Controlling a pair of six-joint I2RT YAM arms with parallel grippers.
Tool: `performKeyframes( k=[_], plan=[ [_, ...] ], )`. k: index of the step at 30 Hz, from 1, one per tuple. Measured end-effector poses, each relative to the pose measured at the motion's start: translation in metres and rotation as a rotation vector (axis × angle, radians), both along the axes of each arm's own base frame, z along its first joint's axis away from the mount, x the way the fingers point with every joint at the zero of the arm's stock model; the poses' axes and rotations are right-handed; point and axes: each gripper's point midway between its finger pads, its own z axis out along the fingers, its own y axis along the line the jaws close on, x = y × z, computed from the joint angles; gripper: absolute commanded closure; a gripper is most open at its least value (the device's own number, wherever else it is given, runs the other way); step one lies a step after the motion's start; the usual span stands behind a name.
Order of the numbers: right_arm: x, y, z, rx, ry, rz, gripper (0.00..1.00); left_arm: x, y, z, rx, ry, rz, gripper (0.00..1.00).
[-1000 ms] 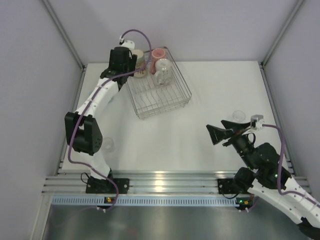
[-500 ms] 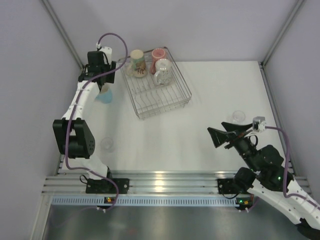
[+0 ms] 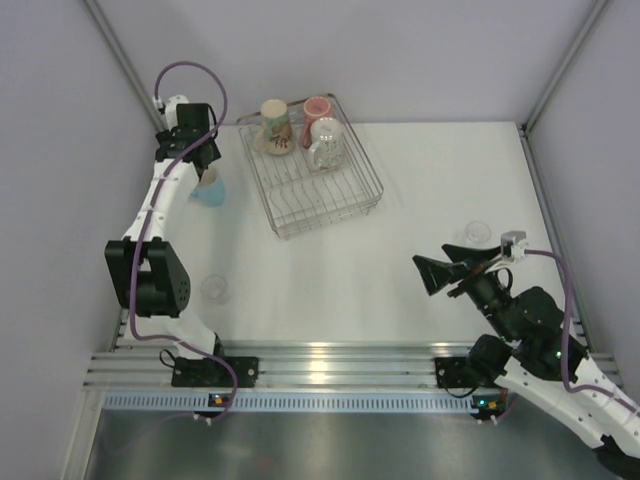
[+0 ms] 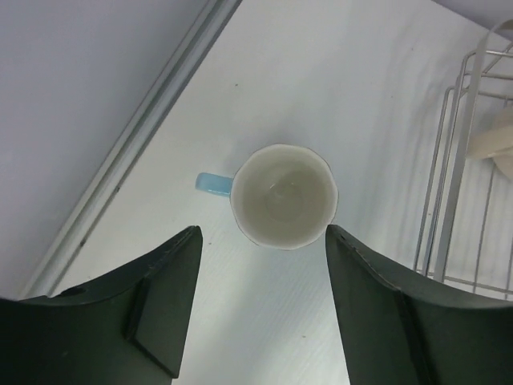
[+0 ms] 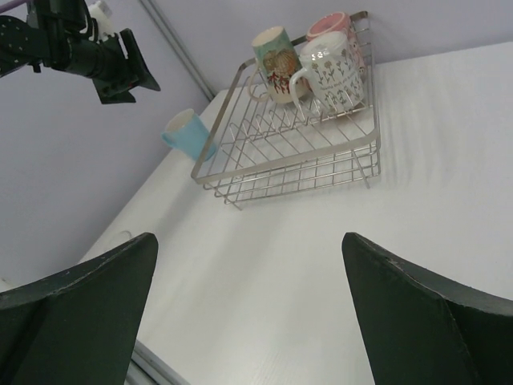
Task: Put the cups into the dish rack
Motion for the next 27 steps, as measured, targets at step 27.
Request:
performKeyframes(
  k=[27],
  plan=[
    [0.002,0.005,-0.009,-0.017,0.037,0.007,0.01,0.017,-0.028,-0.057,-0.03,0.308,-0.526,0.42]
  ],
)
